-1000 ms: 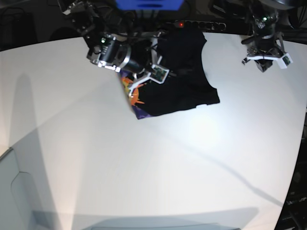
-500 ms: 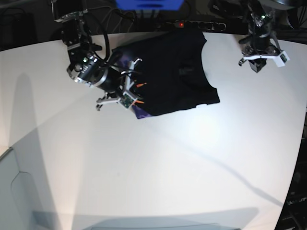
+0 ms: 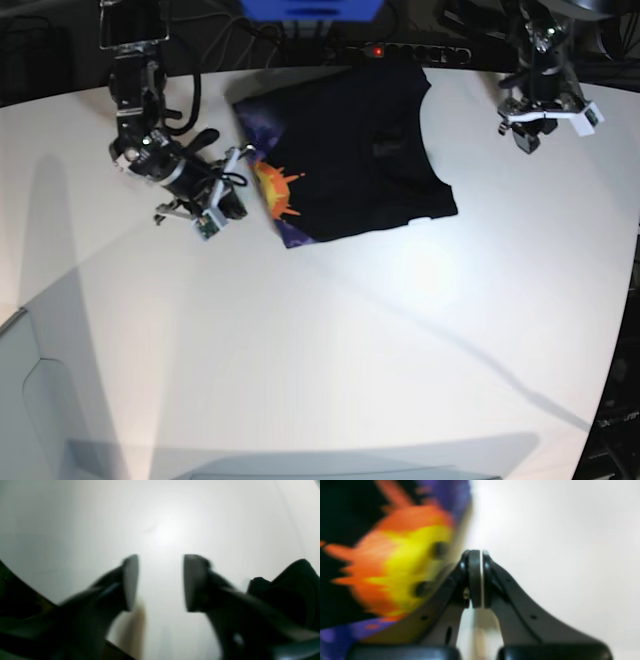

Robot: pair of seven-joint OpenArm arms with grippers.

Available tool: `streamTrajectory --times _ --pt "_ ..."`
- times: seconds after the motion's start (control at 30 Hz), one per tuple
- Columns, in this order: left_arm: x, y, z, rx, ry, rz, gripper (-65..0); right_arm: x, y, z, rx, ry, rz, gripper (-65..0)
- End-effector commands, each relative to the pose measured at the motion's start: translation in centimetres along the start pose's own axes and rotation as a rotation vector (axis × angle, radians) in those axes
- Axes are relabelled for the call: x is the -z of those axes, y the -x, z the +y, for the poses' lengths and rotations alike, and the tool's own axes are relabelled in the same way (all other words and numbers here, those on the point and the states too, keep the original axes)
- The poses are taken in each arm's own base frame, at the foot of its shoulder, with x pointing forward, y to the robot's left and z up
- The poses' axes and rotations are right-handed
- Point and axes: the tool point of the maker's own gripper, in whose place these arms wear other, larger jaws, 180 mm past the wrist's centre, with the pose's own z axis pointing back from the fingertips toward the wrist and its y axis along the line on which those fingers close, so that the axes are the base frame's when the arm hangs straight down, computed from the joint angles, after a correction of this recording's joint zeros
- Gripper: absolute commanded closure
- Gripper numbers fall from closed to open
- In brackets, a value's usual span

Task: Fold the T-shirt properly
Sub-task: 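Release the shirt with the right gripper and pull it back, then push the folded shirt's side with the left gripper to square it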

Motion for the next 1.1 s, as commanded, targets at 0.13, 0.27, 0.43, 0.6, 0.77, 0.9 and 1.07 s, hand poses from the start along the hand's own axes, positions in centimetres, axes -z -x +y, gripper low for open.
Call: streamTrajectory --times 0.13,0.27,0.43,0.6,0.77,0.9,1.07 --pt "-0.9 1.6 -1.5 0.017 0.054 0.039 -35.6 -1.4 -3.0 -1.5 -0.031 0.036 -0.091 0.0" --pt "-1.7 3.8 -3.6 -0.078 0.159 0.129 -35.7 -1.8 -3.3 -2.0 -0.035 0.051 -0.101 0.0" --pt "-2.3 6.6 -8.3 -0.098 0.331 0.257 -35.7 -1.8 -3.2 -1.7 -0.037 0.047 -0.097 0.0" --pt "-2.6 8.6 -11.3 -0.082 0.414 0.318 -35.7 -1.7 -2.9 -1.7 -0.035 0.046 -0.09 0.0" --pt "-1.5 9.4 -11.4 -0.089 0.411 0.336 -35.7 -1.7 -2.8 -1.8 -0.036 0.047 -0.087 0.0" --pt "-0.4 10.4 -10.9 -0.1 0.388 0.361 -35.6 -1.7 -2.7 -1.8 -0.035 0.046 -0.082 0.0" --pt "0.2 13.0 -11.5 -0.083 0.4 0.438 -35.2 -1.7 -2.2 -1.9 -0.04 0.051 -0.038 0.0"
